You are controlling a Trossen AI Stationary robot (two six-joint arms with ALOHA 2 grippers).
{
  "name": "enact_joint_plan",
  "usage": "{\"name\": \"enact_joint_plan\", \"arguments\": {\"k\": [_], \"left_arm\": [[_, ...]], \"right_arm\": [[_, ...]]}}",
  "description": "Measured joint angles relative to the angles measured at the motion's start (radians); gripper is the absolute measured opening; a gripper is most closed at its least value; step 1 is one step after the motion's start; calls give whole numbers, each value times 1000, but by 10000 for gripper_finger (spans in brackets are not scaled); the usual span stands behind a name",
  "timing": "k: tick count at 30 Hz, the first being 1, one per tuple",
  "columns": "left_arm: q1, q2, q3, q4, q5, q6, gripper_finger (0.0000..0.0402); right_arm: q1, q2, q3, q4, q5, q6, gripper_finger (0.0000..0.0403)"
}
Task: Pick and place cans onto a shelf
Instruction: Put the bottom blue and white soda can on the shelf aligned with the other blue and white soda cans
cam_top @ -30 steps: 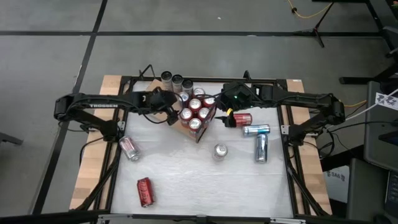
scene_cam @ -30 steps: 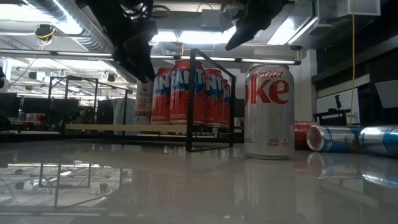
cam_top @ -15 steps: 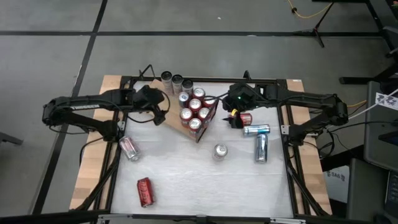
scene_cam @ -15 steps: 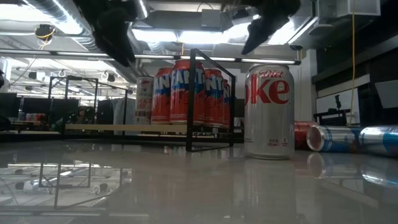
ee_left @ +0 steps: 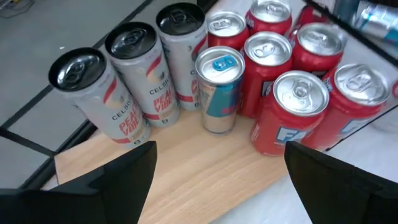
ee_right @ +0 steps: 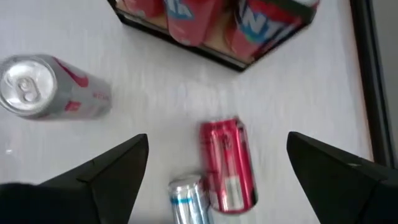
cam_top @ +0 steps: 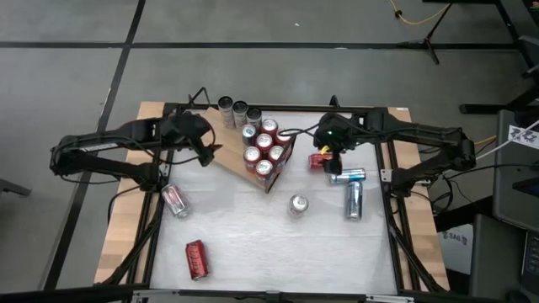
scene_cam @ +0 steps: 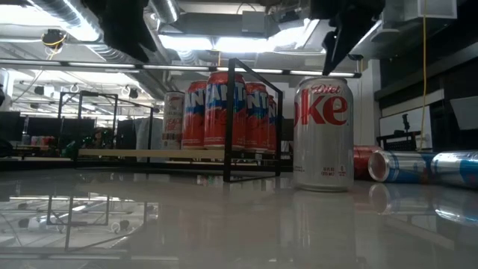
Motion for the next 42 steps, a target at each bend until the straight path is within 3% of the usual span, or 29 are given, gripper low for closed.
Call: {"name": "enact_joint_plan", "arguments": {"k": [4, 13, 18, 29, 38, 42], "left_arm": [[0, -16, 0, -14, 17, -47, 346], [-23, -17, 0, -26, 293, -113, 346], [-48, -16, 0, -22, 263, -112, 346], [-48, -14, 0, -11, 172, -111, 346], [-48, -14, 0, -11, 172, -106, 346], [-48, -14, 0, -11, 171, -106, 346]], "right_arm": [[2, -6, -3, -24, 0, 4, 372], [2, -5, -10, -17, -1, 12, 372], [2, -5, -10, -15, -1, 14, 372], [2, -4, -10, 61, -8, 198, 372], [2, -2, -13, -143, 8, 294, 372], [2, -2, -81, -155, -23, 324, 372]]}}
